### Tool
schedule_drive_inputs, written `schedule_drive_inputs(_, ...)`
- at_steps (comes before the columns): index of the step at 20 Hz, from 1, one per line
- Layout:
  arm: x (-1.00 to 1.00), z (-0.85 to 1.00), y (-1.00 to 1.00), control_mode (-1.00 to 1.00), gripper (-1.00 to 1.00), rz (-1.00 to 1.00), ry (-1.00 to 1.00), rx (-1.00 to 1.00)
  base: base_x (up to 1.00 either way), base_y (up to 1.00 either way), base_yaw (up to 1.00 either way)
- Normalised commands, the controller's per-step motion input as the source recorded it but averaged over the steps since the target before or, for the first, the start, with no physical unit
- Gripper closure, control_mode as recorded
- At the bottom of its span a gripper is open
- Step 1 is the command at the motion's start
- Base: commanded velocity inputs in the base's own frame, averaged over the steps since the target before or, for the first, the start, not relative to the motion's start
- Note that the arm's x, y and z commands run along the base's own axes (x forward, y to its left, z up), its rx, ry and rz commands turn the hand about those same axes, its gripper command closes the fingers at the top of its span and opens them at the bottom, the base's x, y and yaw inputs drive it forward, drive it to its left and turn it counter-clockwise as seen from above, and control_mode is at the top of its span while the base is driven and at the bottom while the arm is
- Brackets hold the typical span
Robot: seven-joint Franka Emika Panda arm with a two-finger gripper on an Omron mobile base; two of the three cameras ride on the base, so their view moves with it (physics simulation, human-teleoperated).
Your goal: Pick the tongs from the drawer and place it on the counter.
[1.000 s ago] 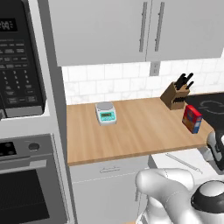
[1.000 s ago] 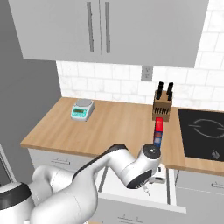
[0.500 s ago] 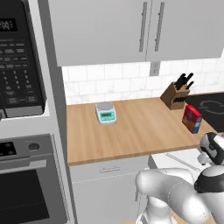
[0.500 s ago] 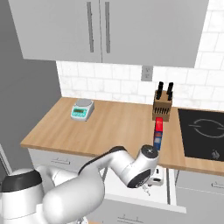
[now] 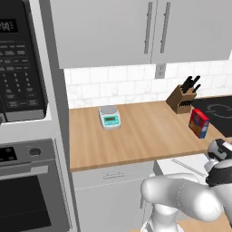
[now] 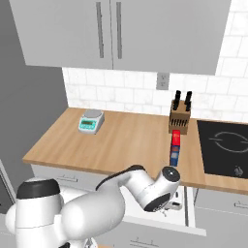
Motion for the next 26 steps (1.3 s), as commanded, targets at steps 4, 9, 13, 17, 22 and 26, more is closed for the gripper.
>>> schedule_drive_inputs(4,0.04,-0.13,0.00,-1.00,-1.00,0.02,0.00,0.00,0.00,0.00,0.00)
schedule_drive_inputs(9,0.08,-0.23,0.00,-1.00,-1.00,0.06,0.00,0.01,0.00,0.00,0.00)
schedule_drive_inputs(13,0.07,-0.26,0.00,-1.00,-1.00,0.07,-0.03,0.03,0.00,0.00,0.00)
schedule_drive_inputs(17,0.13,-0.13,0.00,-1.00,-1.00,0.06,0.00,0.01,0.00,0.00,0.00)
schedule_drive_inputs(22,0.20,-0.04,0.00,-1.00,-1.00,0.06,0.00,0.01,0.00,0.00,0.00)
schedule_drive_inputs(26,0.14,-0.07,0.00,-1.00,-1.00,0.05,0.00,0.00,0.00,0.00,0.00)
